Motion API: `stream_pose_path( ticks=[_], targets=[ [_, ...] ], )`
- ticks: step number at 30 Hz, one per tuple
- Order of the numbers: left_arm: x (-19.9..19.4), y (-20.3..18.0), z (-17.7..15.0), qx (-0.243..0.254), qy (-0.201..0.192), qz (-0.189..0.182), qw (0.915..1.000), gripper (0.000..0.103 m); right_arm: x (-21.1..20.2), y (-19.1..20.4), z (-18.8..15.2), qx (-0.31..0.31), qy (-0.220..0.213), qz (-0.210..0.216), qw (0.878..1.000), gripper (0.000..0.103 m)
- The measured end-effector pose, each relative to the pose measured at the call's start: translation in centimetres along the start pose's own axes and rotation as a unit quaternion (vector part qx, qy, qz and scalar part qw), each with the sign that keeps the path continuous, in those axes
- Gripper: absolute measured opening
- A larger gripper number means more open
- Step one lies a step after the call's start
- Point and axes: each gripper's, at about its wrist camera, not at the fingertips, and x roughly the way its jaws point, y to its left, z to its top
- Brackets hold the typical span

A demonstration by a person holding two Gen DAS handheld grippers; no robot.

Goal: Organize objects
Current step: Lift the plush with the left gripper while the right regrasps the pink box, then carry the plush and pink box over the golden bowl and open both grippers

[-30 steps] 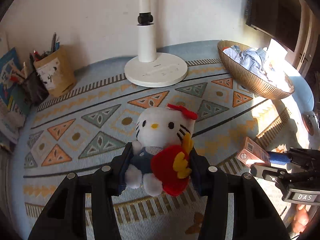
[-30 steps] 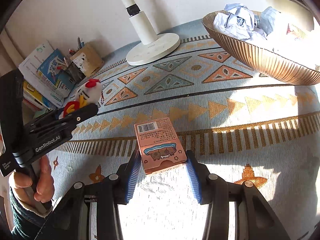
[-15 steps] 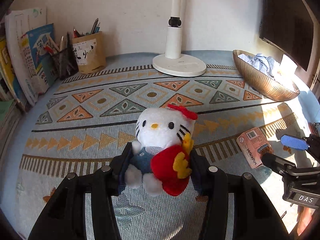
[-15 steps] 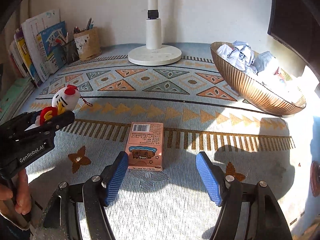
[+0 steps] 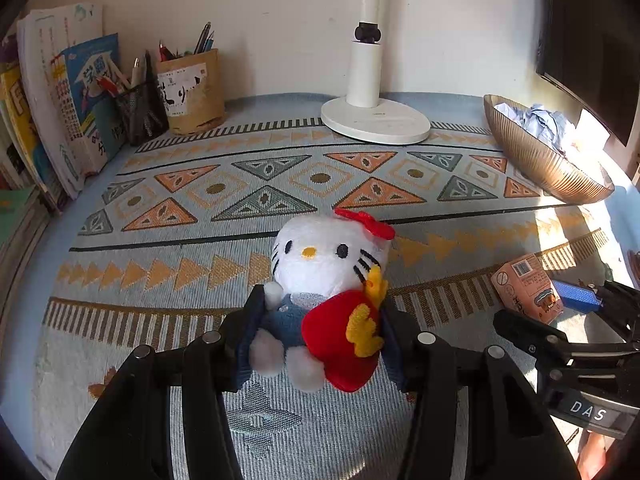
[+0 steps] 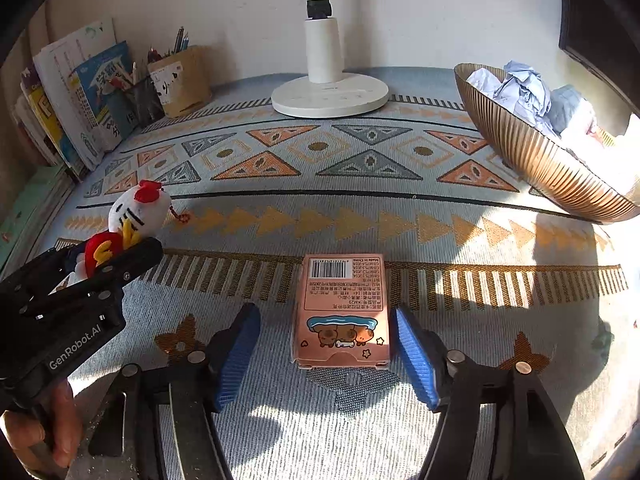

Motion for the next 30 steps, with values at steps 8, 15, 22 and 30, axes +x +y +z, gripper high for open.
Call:
stream_pose_path(
  ticks=[8, 15, 22, 30],
  targets=[
    [-0.2, -0.1, 0.1, 0.003, -0.006, 0.002, 1.0000, 0.048, -1.8, -2.6, -0.6, 0.041, -0.013, 0.044, 0.998, 0.040],
    [-2.3, -3.5, 5.1, 0.024, -0.012, -0.094, 0.9952, 0.048, -9.5, -10.0, 2.6, 0.103, -0.102, 0.020, 0.989, 0.040],
    [-2.7, -12.8, 14.5, 0.095, -0.097, -0.134, 0.9816, 0.048, -14.4, -19.1, 9.4, 0.179, -0.209, -0.097, 0.956, 0.040],
    [4.1, -21.2, 20.3, 0.116, -0.098, -0.176, 0.9726, 0.048, -9.6, -28.5, 14.6, 0.262, -0.203, -0.120, 0.936, 0.040]
  ],
)
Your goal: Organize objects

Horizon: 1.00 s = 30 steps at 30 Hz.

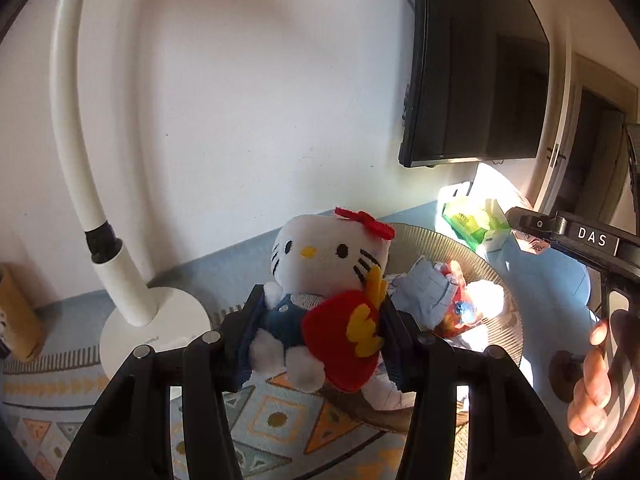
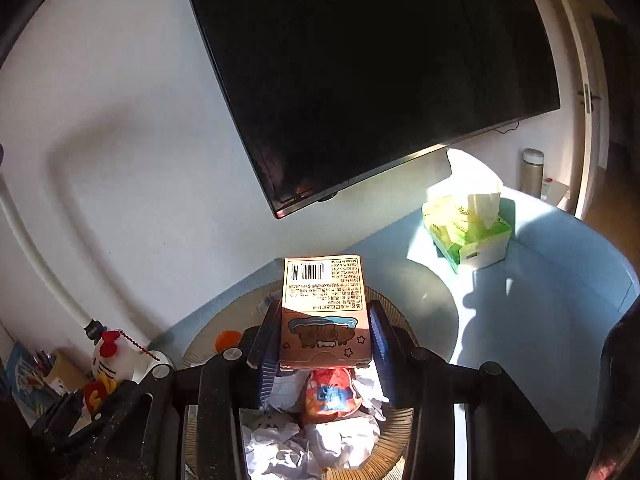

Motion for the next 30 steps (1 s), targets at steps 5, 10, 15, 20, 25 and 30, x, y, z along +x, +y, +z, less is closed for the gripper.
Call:
stream_pose_path(
  ticks=[5, 10, 15, 20, 25, 30],
  targets=[
    [5.0, -1.2, 1.4, -0.003, 0.017, -0.032, 0.9993, 0.053, 4.3, -0.8, 0.7, 0.005, 0.024, -0.005, 1.000, 0.040],
    [6.6, -2.1, 1.2, 0.004, 0.014, -0.041, 0.9991, 0.096, 5.7, -1.0, 0.4, -0.025, 0.039, -0.006, 0.999, 0.045],
    [4.0, -0.5, 0.3, -0.016, 0.018, -0.047, 0.9986, 0.096, 3.1, -1.5, -0.8, -0.021, 0.039, 0.014, 0.999, 0.052],
    [-2.6, 1.1, -0.7, -0.012, -0.003, -0.024, 0.9996, 0.096, -1.2, 0.6, -2.7, -0.034, 0.049, 0.054, 0.997, 0.052],
    [-11.4, 3.5, -2.4, -0.027, -0.035, 0.003, 0.9990, 0.101, -6.8, 5.5, -5.7, -0.069, 0.057, 0.110, 0.990, 0.063],
    [-19.3, 7.3, -6.1, -0.068, -0.056, 0.062, 0.9942, 0.102, -10.9, 10.9, -10.4, -0.113, 0.072, 0.168, 0.977, 0.063]
  ],
)
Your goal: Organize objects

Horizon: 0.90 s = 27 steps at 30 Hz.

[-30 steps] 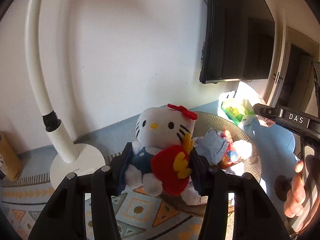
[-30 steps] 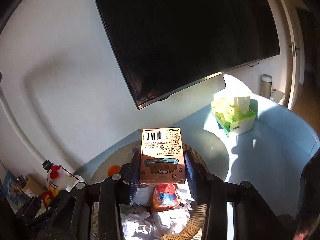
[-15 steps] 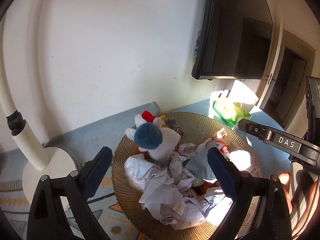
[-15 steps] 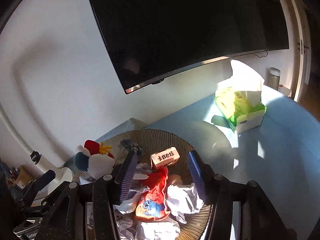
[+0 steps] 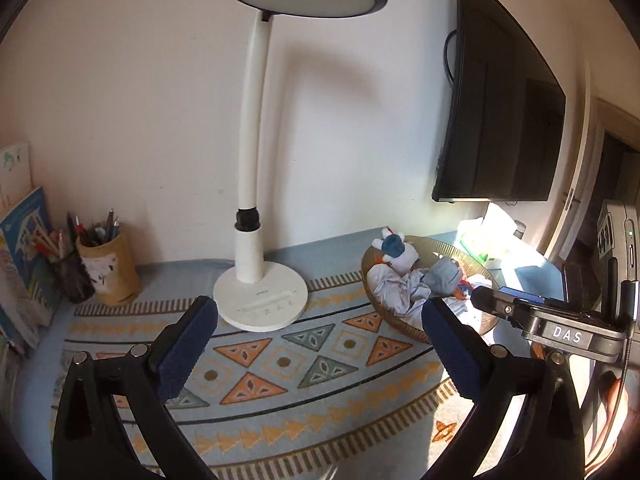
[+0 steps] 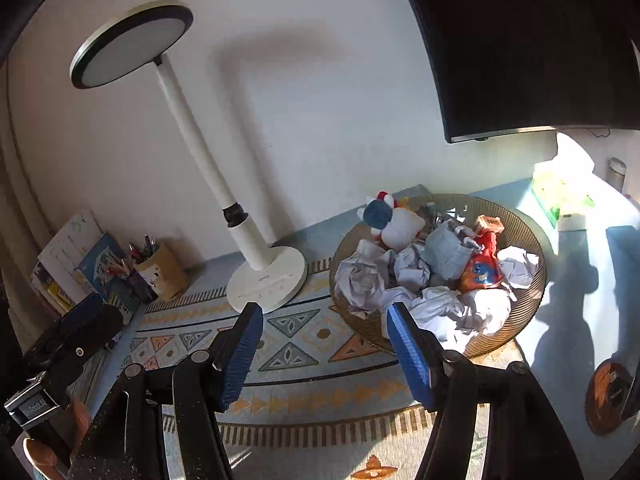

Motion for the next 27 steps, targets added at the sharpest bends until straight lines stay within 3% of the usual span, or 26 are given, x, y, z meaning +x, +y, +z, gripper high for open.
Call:
stream_pose_path(
  ticks=[5, 8, 12, 15, 23, 27],
  targets=[
    [-4.3, 5.0, -3.4, -0.037, 0.005, 0.059, 0.9975, 0.102, 1.3, 5.7, -4.0, -0.048, 0.024, 0.014, 0.998, 0.063],
    [-4.6, 7.0, -6.3, -0.052, 0.015, 0.089, 0.9945, 0.102, 3.2, 7.2, -6.6, -0.064, 0.040, 0.016, 0.997, 0.063],
    [-2.8, 9.1, -10.6, -0.074, 0.041, 0.115, 0.9897, 0.102, 6.1, 8.1, -10.1, -0.096, 0.053, -0.028, 0.994, 0.063],
    [-0.2, 10.2, -12.7, -0.086, 0.083, 0.118, 0.9857, 0.102, 8.7, 7.9, -11.7, -0.113, 0.077, -0.052, 0.989, 0.063],
    [4.0, 12.5, -15.5, -0.156, 0.165, 0.124, 0.9661, 0.102, 11.7, 6.6, -12.9, -0.108, 0.127, -0.048, 0.985, 0.066],
    [4.2, 12.9, -15.7, -0.163, 0.167, 0.147, 0.9612, 0.102, 12.9, 7.2, -13.4, -0.124, 0.153, -0.065, 0.978, 0.066]
  ],
)
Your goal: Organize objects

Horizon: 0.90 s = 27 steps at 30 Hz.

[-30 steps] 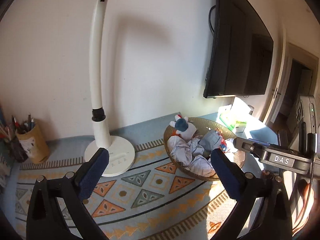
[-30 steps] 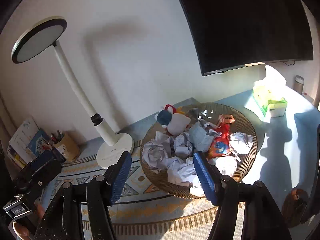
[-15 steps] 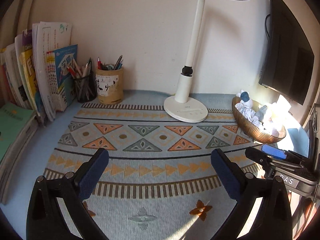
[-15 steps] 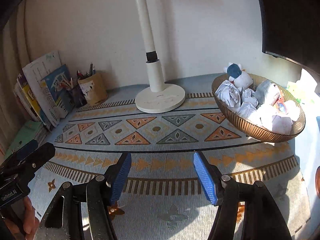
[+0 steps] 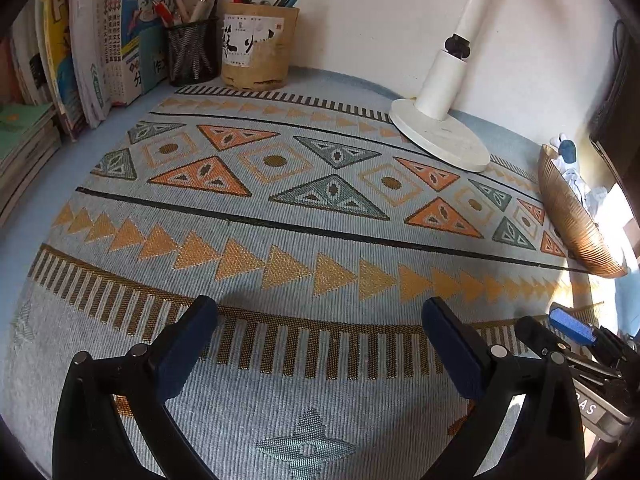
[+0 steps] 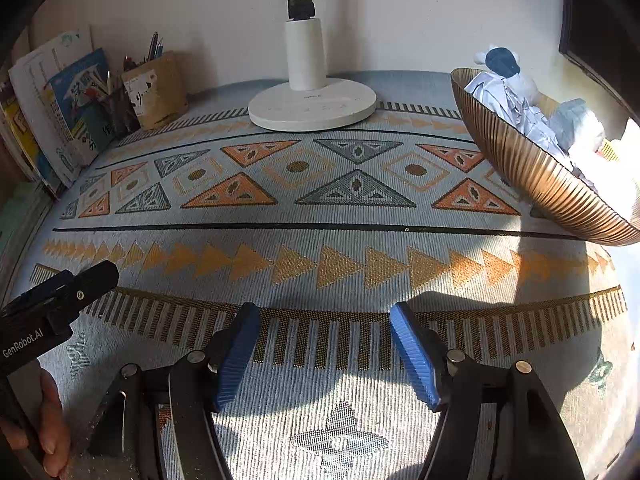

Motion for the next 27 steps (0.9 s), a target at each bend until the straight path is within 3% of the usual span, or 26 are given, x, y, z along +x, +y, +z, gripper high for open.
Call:
stream_pose_path(
  ticks=[8, 11, 20, 27],
  targets=[
    [0.5, -1.2, -0.2, 0.038, 0.013, 0.039, 0.9985, 0.102, 0.0, 0.2, -0.2, -0.005, 0.001, -0.003, 1.000, 0.068],
    [0.6, -1.6, -0.3, 0.047, 0.017, 0.045, 0.9977, 0.102, 0.1, 0.3, -0.2, -0.007, 0.004, -0.005, 1.000, 0.079],
    [0.8, -2.1, -0.5, 0.065, 0.024, 0.055, 0.9961, 0.102, 0.3, 0.1, -0.2, 0.002, 0.013, -0.011, 1.000, 0.088],
    [0.8, -2.1, -0.5, 0.065, 0.024, 0.056, 0.9960, 0.102, 0.4, 0.1, -0.1, 0.000, 0.014, -0.015, 1.000, 0.089]
  ],
)
